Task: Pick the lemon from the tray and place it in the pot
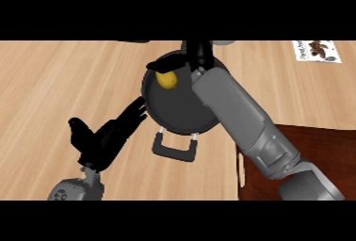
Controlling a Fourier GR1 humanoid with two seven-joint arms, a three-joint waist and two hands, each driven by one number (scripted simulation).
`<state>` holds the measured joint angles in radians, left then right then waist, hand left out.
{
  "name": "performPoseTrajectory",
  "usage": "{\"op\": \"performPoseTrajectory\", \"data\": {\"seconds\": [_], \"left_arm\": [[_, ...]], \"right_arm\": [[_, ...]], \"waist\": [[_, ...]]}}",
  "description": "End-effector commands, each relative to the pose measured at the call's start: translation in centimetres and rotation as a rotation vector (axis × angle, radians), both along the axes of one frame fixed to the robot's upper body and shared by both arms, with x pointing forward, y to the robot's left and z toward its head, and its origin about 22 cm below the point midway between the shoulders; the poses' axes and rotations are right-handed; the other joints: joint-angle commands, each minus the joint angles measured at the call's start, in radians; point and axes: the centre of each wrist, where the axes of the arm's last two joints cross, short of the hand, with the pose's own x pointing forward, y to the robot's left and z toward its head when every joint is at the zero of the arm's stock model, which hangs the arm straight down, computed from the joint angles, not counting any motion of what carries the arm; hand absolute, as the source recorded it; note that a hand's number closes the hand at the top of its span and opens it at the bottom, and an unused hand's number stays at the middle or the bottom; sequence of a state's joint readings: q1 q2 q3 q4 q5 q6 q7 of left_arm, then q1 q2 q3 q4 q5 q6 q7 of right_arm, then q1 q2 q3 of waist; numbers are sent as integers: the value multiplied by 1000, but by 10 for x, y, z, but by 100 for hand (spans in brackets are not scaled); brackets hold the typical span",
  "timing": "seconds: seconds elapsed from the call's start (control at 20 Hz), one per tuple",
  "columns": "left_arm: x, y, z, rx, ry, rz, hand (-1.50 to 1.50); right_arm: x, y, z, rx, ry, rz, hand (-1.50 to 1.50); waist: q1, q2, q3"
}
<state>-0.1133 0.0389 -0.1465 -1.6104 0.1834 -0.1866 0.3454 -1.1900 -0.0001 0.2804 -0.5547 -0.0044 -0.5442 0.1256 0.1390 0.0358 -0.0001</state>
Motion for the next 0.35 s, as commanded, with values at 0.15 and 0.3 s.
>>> {"op": "performPoseTrajectory", "data": {"seconds": [0.15,0.3], "left_arm": [[-3,19,-9,4,9,31,0],[-5,22,-10,-8,24,47,0]], "right_arm": [[6,-2,-7,12,-79,-119,-150],[8,-11,-21,38,-68,-154,-150]], "waist": [[-31,-10,-1],[-48,-12,0]]}}
